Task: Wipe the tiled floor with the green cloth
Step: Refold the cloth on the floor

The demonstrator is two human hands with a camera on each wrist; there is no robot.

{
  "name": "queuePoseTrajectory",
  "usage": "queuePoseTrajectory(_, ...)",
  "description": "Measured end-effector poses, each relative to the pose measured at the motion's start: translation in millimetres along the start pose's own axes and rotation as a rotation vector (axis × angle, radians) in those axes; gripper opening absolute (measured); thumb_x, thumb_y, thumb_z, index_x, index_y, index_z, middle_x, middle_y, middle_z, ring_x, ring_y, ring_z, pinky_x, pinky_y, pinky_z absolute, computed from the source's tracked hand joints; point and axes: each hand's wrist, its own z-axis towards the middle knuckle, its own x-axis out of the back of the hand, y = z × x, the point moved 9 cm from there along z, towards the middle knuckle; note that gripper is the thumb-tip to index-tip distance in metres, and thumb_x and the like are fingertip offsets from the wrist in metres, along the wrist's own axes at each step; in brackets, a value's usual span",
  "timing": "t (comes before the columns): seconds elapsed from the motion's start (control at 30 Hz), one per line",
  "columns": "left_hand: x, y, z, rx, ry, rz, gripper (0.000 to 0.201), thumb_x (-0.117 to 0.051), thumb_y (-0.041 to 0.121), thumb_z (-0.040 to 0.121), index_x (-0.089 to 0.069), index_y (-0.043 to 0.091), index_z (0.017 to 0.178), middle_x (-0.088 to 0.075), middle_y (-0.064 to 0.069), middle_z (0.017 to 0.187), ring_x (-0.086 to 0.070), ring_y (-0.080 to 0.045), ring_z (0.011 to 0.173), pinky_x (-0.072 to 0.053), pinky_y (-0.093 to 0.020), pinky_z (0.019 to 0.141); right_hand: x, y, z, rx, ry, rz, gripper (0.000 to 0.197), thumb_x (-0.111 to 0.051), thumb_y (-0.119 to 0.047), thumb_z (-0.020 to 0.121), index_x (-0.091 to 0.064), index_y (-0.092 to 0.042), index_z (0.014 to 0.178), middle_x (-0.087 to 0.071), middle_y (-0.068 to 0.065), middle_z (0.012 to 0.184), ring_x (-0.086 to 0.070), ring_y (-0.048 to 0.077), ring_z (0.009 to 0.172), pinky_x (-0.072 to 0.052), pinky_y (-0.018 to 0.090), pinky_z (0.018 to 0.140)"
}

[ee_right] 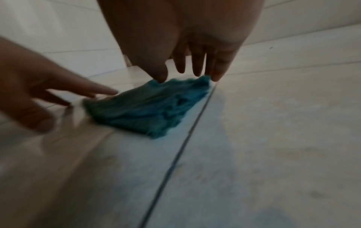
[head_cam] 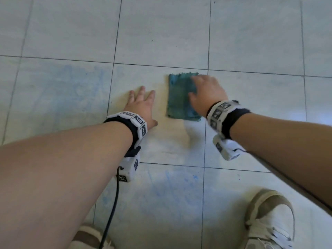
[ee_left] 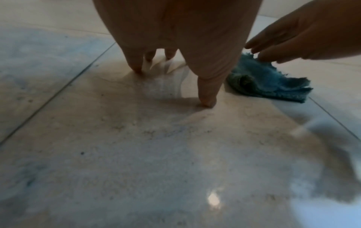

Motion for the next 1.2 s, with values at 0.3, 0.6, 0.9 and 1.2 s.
queuePoseTrajectory(0.3, 18, 25, -15, -0.075, 0.033, 0.027, 0.091, -0.062, 0.035, 0.093, 0.001, 0.026, 0.158, 0.006, -0.004, 0.166, 0.005, -0.033, 0.151, -0.007, -0.04, 0.121, 9, 40, 11, -0.301, -0.026, 0.25, 0.015, -0.057, -0.019, 0.094, -0.066, -0.021, 0.106, -0.067, 0.003, 0.103, -0.063, 0.024, 0.089, -0.049, 0.029, 0.072)
queuePoseTrajectory(0.6, 76, 72, -39, -0.222, 0.095, -0.209, 0.057, -0.06, 0.048, 0.093, -0.05, 0.017, 0.14, -0.058, -0.009, 0.134, -0.053, -0.029, 0.122, -0.04, -0.031, 0.094, 71, -10, 10, -0.133, -0.076, 0.41, 0.01, -0.062, -0.018, 0.093, -0.065, -0.019, 0.083, -0.072, 0.004, 0.086, -0.068, 0.015, 0.074, -0.059, 0.025, 0.065)
queuePoseTrajectory(0.9, 155, 95, -38, -0.239, 0.256, -0.495, 0.034, -0.069, 0.047, 0.086, -0.068, 0.016, 0.097, -0.062, 0.0, 0.078, -0.057, -0.018, 0.072, -0.038, -0.027, 0.057, 149, -68, 0, 0.04, -0.075, 0.341, 0.013, -0.069, -0.031, 0.091, -0.064, -0.025, 0.08, -0.075, 0.001, 0.086, -0.074, 0.015, 0.076, -0.061, 0.029, 0.078)
queuePoseTrajectory(1.2, 147, 71, -32, -0.167, 0.205, -0.521, 0.018, -0.045, 0.002, 0.091, -0.062, -0.002, 0.092, -0.06, -0.02, 0.089, -0.057, -0.03, 0.082, -0.047, -0.034, 0.07, 136, -65, -3, 0.077, 0.008, 0.562, 0.021, -0.063, -0.036, 0.095, -0.063, -0.021, 0.079, -0.073, -0.003, 0.078, -0.074, 0.015, 0.084, -0.061, 0.029, 0.078)
